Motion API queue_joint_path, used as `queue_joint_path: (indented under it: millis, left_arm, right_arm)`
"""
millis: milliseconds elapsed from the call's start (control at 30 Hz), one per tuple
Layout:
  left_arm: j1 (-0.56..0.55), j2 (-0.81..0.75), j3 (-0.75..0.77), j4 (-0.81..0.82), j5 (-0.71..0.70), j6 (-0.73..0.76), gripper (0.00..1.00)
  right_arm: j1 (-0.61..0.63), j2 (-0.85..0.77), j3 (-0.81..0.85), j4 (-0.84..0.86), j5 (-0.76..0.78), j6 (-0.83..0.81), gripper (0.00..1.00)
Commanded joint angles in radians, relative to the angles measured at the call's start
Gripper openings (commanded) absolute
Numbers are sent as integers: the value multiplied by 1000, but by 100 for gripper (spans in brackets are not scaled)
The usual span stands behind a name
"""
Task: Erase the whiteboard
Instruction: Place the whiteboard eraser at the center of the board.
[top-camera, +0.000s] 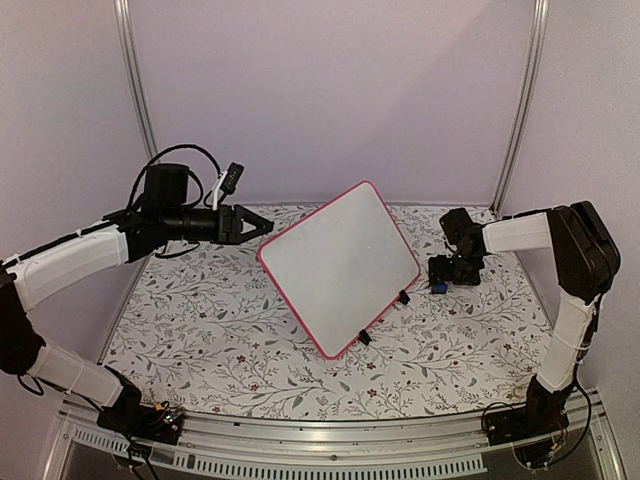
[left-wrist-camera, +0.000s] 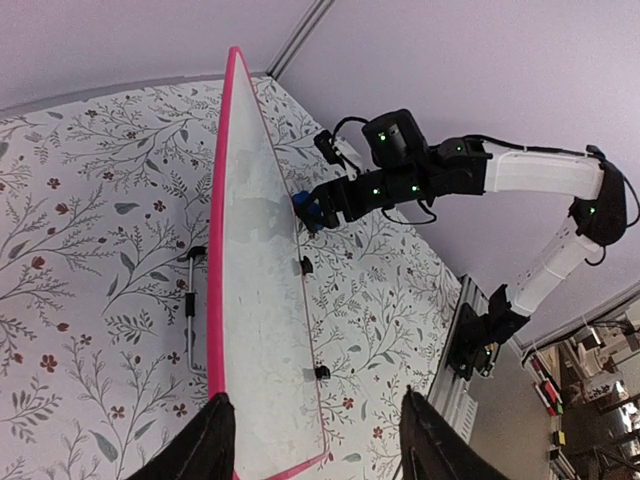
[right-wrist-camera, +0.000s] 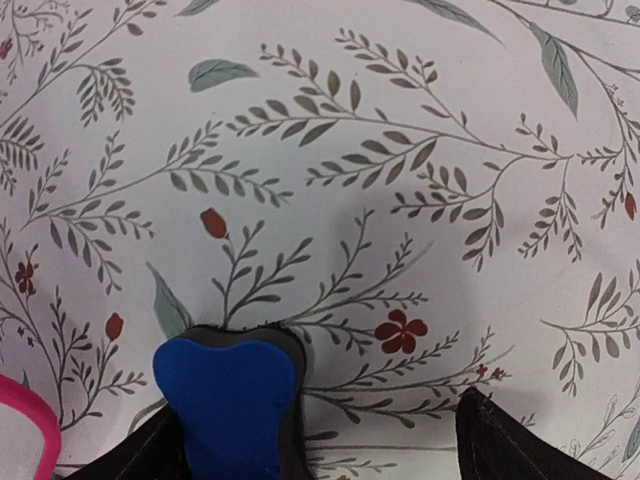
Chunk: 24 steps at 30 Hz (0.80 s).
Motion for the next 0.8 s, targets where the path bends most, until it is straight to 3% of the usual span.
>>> queue_joint_path:
  millis: [0,267,767]
  left_arm:
    - [14,-32,-9,31,33,-3,55]
    - [15,-73,-12,30,9,15,59]
    - [10,-81,-18,27,-26,23,61]
  right_arm:
    - [52,-71,-20,-95,32,-97,88]
    - [80,-183,-66,-98,-31,-187,89]
    - [106,-259,-42,-144,-6,-339,93]
